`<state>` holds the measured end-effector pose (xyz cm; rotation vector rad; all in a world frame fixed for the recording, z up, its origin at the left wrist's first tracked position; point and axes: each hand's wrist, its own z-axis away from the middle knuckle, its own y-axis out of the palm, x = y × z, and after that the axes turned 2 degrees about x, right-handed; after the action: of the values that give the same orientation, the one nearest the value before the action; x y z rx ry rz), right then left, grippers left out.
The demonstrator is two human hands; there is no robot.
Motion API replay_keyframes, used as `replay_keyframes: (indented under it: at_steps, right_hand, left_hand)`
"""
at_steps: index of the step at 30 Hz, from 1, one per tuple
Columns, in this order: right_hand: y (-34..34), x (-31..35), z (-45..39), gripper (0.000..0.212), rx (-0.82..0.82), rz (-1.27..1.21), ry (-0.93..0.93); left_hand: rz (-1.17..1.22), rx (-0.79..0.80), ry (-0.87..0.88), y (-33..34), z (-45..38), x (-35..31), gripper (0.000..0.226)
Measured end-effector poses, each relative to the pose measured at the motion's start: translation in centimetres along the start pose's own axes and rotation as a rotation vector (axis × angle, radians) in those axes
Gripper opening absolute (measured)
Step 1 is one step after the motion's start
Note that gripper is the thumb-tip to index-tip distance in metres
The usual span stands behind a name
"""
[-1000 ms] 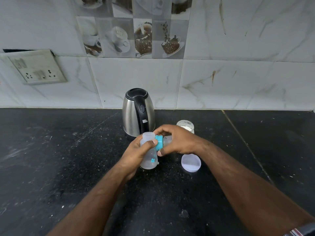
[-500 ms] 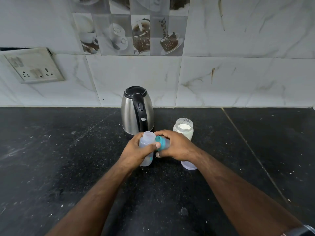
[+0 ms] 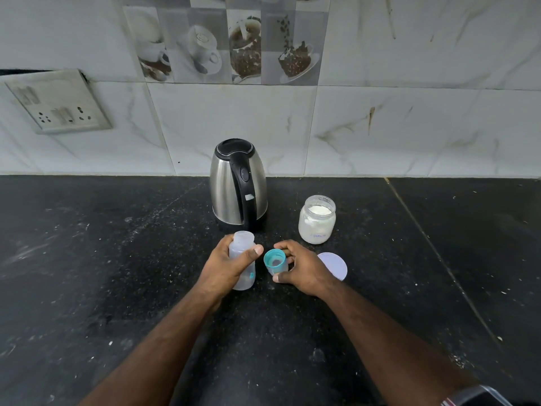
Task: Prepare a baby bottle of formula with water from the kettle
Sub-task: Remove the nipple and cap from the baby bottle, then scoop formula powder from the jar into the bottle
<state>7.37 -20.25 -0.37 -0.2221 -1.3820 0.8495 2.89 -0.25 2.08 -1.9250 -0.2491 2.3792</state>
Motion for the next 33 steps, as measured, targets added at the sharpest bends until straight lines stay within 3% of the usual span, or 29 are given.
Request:
replay_keyframes:
  at_steps: [3, 6, 11, 14, 20, 22, 29, 33]
  right_hand:
    - [-0.1, -0.5, -0.1, 0.073, -0.010, 0.022, 0.018]
    - [-0.5, -0.8, 0.1, 0.077, -0.006, 0.031, 0.038]
    - [-1.2, -0.8, 0.3, 0.085, 0.059, 0.014, 0.058]
    - [-2.7, -0.4, 1.0, 0.069, 0.021, 0.054, 0.046]
    - [-10.5, 1.2, 1.2, 0.023, -0.403, 0.135, 0.034]
    - [-13.1, 1.5, 0.4, 0.014, -0.450, 0.182, 0.054]
    - [-15.6, 3.0, -4.2, 0.009, -0.215, 0.450, 0.107]
    - [-15.6, 4.4, -6.4, 0.027, -0.032, 0.648, 0.214]
  left_hand:
    - [-0.005, -0.005, 0.002, 0.1, 0.1, 0.2, 0.091]
    - [0.012, 0.003, -0.001, 0.4, 0.2, 0.0, 0.079]
    - [0.005, -0.005, 0.022, 1.3, 0.2, -0.7, 0.077]
    - [0.018, -0.005, 0.033, 1.5, -0.1, -1.1, 0.075]
    - [0.051, 0.034, 0.066, 2.9, -0.8, -3.2, 0.065]
    - [0.019, 0.038, 0.082, 3.7, -1.5, -4.1, 0.062]
    - [-0.081, 0.029, 0.123, 7.2, -5.0, -7.0, 0.057]
    - [-0.095, 0.009, 0.117, 8.2, -6.9, -7.7, 0.057]
